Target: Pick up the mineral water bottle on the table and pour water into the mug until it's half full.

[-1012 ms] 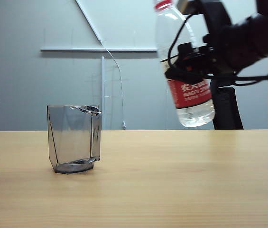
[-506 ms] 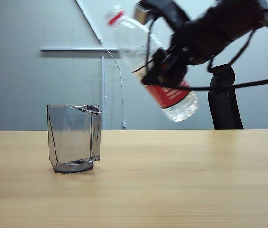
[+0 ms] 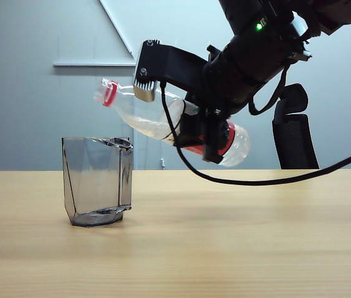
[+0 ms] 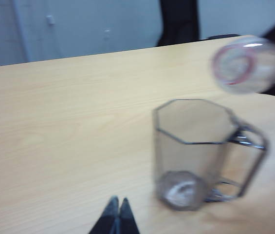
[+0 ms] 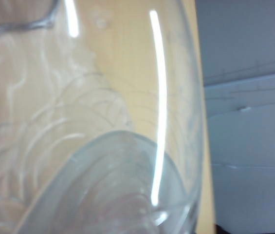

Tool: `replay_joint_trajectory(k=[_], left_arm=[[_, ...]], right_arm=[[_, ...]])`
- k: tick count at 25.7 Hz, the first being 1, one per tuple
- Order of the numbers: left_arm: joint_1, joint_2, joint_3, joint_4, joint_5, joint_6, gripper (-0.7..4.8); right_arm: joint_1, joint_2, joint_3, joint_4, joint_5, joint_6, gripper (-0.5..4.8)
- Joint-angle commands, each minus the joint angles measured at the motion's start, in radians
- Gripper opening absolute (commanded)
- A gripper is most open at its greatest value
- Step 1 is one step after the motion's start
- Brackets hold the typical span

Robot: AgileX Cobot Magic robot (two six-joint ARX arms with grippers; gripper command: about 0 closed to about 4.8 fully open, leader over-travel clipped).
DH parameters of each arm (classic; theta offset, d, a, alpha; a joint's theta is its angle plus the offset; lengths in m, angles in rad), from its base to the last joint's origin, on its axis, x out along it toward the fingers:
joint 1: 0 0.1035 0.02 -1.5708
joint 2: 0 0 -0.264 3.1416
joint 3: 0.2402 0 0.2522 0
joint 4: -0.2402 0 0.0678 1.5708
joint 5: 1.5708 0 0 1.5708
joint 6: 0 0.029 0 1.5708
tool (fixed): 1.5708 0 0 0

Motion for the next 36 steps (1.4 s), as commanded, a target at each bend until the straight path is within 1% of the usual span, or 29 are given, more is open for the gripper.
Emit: replay_joint_trajectory(k=[1,3,7,9,13,17,21,25,36], left_arm=[[-0.058,0.0,0.003,0.006,0.004,-0.003,-0.02],[-0.071,0.0,0.003,0.006,0.004,-0.003,-0.02],[-0.071,0.0,0.003,0.006,0.003,-0.003,-0.02],[-0.071,0.0,0.003,0.006,0.004,-0.003,-0.02],[-0.071,0.0,0.003,0.006,0.004,-0.003,-0.02],[-0.071,0.0,0.003,0.006,0.004,-0.003,-0.02],[-0.071,0.0,0.003,0.006,0.004,-0.003,-0.02],[-0.071,0.0,0.003,0.006,0.004,-0.003,-0.02],[-0.071,0.0,0.003,0.006,0.004,-0.003,-0.02]], right_arm=[[0.001,-0.008,0.025,0.074,0.028,-0.077,2.32],[0.001,-0.008,0.038,0.074,0.042,-0.087,2.32],[0.001,-0.008,0.056,0.073,0.058,-0.165,2.32],[-0.001,-0.008,0.063,0.073,0.058,-0.17,2.32],[-0.002,-0.008,0.063,0.073,0.061,-0.228,2.3],[-0.002,-0.008,0.063,0.073,0.064,-0.264,2.01],[-0.002,-0.008,0.063,0.073,0.064,-0.271,2.01],[-0.003,-0.008,0.063,0.073,0.071,-0.318,2.02],[-0.029,-0.008,0.063,0.072,0.083,-0.345,2.02]])
